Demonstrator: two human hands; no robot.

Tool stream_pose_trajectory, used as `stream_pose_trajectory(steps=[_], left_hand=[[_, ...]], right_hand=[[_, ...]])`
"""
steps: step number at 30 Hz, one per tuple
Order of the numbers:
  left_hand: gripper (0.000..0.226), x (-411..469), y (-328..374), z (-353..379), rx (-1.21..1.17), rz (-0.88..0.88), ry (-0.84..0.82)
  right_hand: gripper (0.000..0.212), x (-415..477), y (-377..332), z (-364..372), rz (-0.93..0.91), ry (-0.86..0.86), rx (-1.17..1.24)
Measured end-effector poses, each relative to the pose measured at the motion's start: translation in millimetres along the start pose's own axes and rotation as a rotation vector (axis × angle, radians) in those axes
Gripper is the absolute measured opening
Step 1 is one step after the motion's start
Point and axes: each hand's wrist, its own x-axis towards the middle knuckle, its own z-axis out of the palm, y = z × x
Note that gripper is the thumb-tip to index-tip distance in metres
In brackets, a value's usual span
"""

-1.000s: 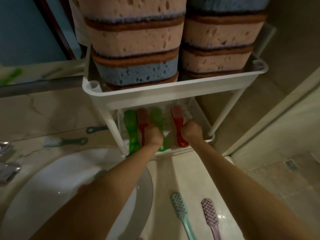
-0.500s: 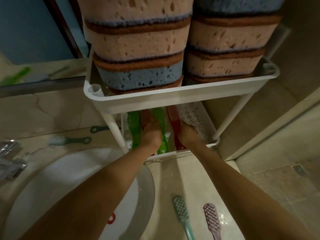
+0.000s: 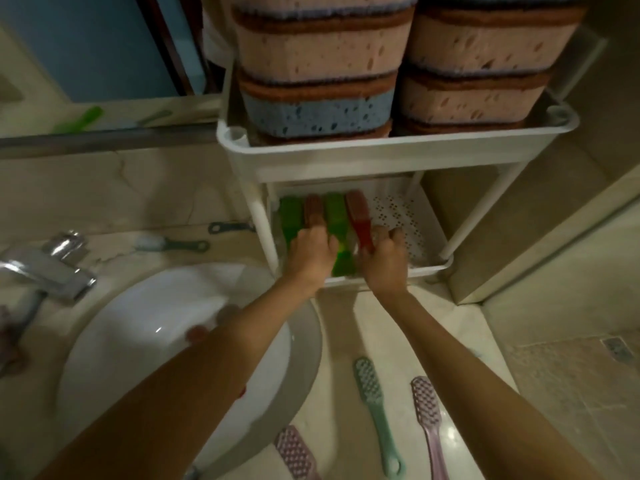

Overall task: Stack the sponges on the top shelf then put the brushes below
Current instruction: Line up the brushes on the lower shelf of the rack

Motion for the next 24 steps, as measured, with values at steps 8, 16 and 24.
stream_pose_trajectory(steps=[8,16,24], left_hand=[[0.009,-97,-60,-56,-0.218,-0.252,0.151],[0.012,-184,-195,-107,-0.319,-0.667,0.279],[0.015,-229,-311,-158,-0.294,-0.85,0.355]], right_hand=[[0.027,-101,-57,18,-0.22,-0.072,0.246],[0.024,-187,-118,81,-0.244,-0.588,0.225],[0.023,-251,-179,154,-0.377,-0.876,0.022]])
